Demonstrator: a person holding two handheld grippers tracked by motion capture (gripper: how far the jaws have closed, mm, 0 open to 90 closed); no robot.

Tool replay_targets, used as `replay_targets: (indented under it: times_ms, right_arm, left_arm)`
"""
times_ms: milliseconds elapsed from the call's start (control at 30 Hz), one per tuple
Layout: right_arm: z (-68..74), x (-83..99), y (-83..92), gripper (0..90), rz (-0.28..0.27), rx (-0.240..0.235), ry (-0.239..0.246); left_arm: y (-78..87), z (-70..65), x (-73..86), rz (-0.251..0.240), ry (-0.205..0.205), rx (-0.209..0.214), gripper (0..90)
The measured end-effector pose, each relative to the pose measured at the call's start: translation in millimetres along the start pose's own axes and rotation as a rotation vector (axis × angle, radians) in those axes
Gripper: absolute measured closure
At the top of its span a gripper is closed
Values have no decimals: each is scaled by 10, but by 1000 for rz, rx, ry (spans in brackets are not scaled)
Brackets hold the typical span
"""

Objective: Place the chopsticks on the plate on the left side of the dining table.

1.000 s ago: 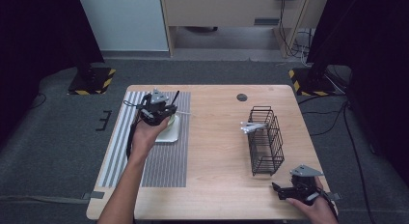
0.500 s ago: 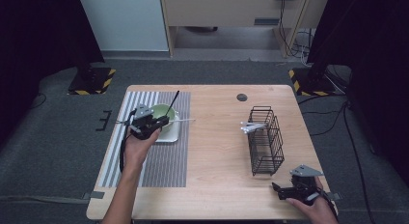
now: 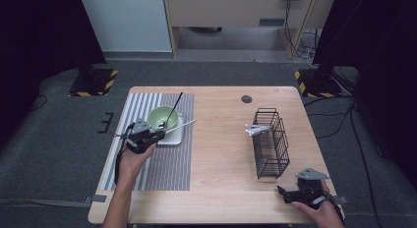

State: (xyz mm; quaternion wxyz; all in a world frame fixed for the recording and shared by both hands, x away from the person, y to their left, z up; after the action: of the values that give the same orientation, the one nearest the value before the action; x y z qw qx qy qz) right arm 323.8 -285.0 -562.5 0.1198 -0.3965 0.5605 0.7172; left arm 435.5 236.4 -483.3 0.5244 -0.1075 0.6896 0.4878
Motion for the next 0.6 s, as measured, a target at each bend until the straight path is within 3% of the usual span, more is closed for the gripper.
replay_targets:
  times_ms: [200, 600]
  right_arm:
    - [1, 4, 4, 5, 1, -2, 5]
    - [3, 7, 9, 5, 2, -2, 6]
  left_arm:
    - [3, -2, 117, 39, -20, 5, 832]
    - [2, 53, 314, 88, -19, 12, 832]
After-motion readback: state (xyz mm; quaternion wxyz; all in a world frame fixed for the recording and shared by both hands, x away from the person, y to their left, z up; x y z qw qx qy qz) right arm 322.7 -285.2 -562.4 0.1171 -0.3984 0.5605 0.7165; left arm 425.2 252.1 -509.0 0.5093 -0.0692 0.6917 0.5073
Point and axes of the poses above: each handheld gripper's, and its own axes: y roughly backward along the jaws, x roughly out of its underside, z roughly to its left, the point moved 3 cm from there along -y, roughly forward along the jaws, and after that the axes turned 4 degrees about -y, right-handed, at the moved point
